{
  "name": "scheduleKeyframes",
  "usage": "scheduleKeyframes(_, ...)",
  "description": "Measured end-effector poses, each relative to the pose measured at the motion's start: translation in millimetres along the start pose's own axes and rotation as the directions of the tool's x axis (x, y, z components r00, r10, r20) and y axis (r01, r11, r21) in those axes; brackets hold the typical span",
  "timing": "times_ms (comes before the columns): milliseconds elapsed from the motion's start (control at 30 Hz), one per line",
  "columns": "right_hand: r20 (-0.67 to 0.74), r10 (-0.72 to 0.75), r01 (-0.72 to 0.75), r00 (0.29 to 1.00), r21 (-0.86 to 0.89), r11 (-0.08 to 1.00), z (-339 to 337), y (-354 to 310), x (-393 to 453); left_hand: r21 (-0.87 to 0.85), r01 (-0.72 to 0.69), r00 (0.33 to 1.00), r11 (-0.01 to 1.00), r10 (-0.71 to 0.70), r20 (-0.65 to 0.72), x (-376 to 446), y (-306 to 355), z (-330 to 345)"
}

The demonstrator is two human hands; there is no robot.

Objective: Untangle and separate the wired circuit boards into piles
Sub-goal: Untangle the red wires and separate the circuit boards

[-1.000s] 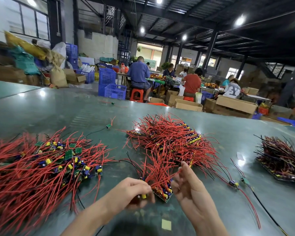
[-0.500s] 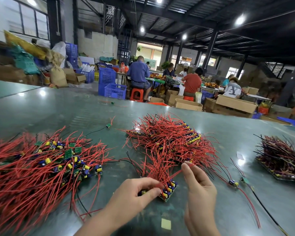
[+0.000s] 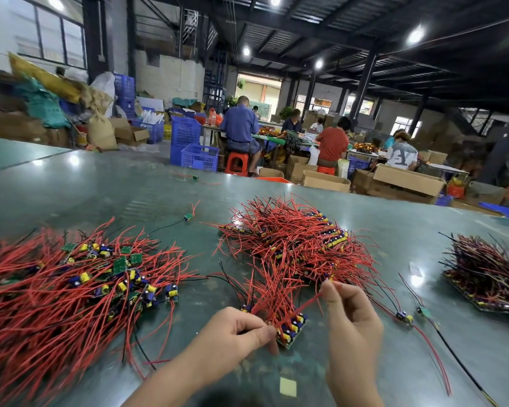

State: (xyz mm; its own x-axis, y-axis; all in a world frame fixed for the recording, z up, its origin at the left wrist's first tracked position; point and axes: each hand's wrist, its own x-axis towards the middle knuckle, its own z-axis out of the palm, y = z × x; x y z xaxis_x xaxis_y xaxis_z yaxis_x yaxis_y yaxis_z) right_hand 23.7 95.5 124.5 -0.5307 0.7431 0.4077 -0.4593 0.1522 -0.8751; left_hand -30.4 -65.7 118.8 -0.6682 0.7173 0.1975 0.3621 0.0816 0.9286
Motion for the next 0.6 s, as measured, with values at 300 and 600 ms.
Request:
scheduleKeyframes(300,0.213,0.547,-0.585,0.809,0.367,0.723,4.0,3.7,8.4,-0.059,-0.067,0.998,0.996,0.068,0.016,-0.5,-3.7,-5.4)
scheduleKeyframes(600,0.19,0.445,-0.483,0.875,0.364,0.796,1.2,2.9,10.9,-0.082,-0.071,0.995,0.994,0.065,-0.077,3.1,-8.2,-6.8)
